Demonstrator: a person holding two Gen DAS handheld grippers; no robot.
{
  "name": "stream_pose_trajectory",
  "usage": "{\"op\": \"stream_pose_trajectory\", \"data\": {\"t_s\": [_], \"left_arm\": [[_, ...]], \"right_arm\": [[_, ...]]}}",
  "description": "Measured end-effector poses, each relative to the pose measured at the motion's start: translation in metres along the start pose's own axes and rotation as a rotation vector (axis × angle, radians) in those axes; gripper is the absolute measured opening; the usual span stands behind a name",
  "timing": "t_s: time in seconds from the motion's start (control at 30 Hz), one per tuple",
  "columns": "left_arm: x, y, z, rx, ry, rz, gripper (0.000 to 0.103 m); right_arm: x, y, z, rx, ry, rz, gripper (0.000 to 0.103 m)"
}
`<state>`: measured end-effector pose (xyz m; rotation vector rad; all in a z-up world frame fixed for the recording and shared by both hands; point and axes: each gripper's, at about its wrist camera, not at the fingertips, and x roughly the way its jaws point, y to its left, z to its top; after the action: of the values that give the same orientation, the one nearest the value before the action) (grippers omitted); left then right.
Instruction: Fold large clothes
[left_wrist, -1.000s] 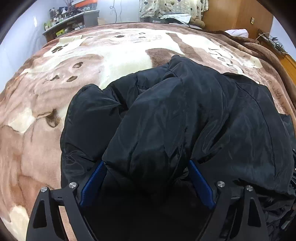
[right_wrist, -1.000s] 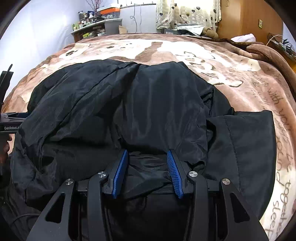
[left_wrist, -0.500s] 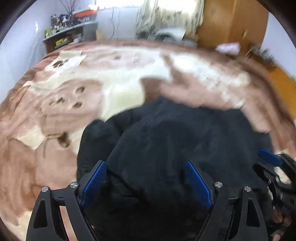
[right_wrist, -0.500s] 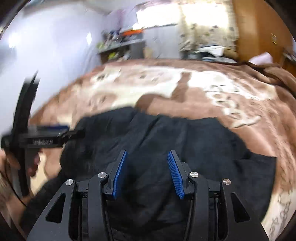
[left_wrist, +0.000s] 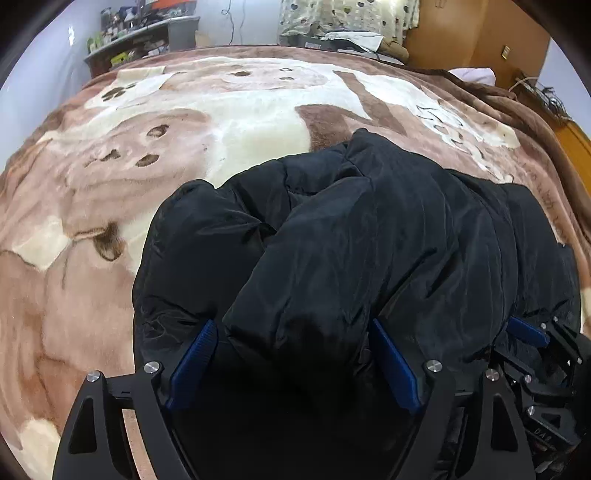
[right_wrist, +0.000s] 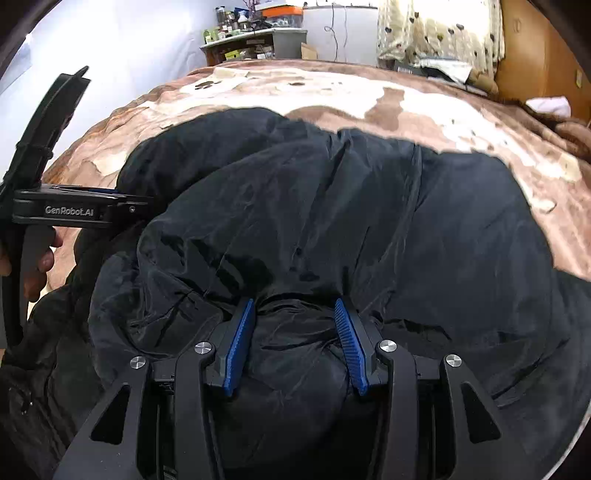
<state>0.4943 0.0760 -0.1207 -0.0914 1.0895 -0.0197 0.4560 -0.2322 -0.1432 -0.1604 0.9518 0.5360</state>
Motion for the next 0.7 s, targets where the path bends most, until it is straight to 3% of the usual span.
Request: {"op": "stream_pose_trajectory", "data": {"t_s": [0.17,0.3,0.5,0.7], "left_arm": [[-0.009,0.005,0.005,-0.061,0.017,-0.042,0.085],[-0.052,0.021,0.002,-0.129,-0.009,-0.14,0.083],[-0.146,0.048,-0.024,-0.105,-0.11,-0.159,0.083],[-0.237,0.077,-0.073,-0.091,-0.168,-0.194,0.083]], "right_arm": [[-0.004,0.003,0.005,0.008,0.018,-0.02,0.046],[-0.034,0.008,0.015,-0.01,0.002,-0.074,0.047],[-0.165,0.002,0.011,0.074,-0.212,-0.093,0.051],[-0.286,0.0,-0.027,0.118,-0.323,-0.148,0.052]]}}
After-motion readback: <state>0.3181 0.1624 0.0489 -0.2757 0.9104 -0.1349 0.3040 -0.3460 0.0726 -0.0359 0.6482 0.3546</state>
